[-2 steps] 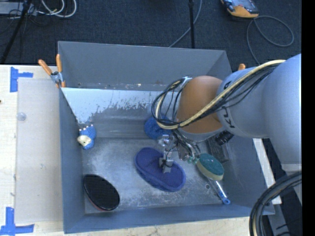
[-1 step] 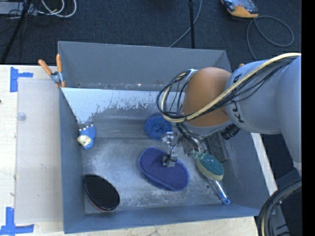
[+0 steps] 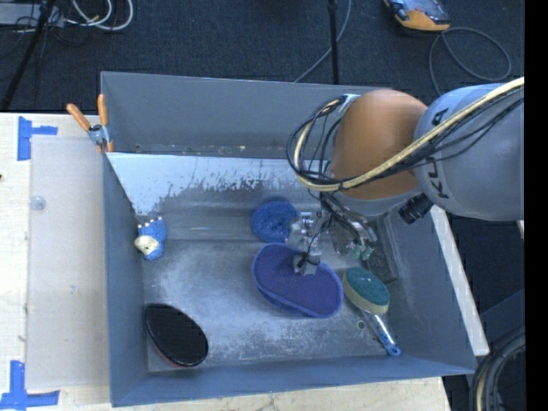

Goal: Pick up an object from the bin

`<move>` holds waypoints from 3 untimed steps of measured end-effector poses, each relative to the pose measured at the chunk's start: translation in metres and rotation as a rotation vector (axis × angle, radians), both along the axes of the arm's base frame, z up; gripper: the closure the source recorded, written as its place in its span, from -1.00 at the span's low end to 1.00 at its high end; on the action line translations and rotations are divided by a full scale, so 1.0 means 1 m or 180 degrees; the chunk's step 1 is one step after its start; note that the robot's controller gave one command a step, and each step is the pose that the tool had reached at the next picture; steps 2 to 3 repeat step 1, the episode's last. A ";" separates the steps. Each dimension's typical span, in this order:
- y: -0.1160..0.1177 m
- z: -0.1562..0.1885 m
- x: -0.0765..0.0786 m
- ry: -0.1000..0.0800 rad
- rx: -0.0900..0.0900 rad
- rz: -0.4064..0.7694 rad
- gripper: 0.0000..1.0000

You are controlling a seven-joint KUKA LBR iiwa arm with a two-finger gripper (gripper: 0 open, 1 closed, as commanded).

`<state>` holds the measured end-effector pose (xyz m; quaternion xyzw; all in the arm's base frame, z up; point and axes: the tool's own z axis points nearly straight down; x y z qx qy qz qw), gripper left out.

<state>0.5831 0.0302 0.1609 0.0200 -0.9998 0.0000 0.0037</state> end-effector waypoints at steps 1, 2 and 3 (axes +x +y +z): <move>-0.004 0.061 0.005 0.0008 0.0003 0.0144 1.00; -0.004 0.061 0.005 0.0008 0.0003 0.0144 1.00; -0.004 0.061 0.005 0.0008 0.0003 0.0144 1.00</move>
Offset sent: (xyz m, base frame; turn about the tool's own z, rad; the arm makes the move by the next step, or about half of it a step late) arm -0.0054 -0.0024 0.1107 0.0666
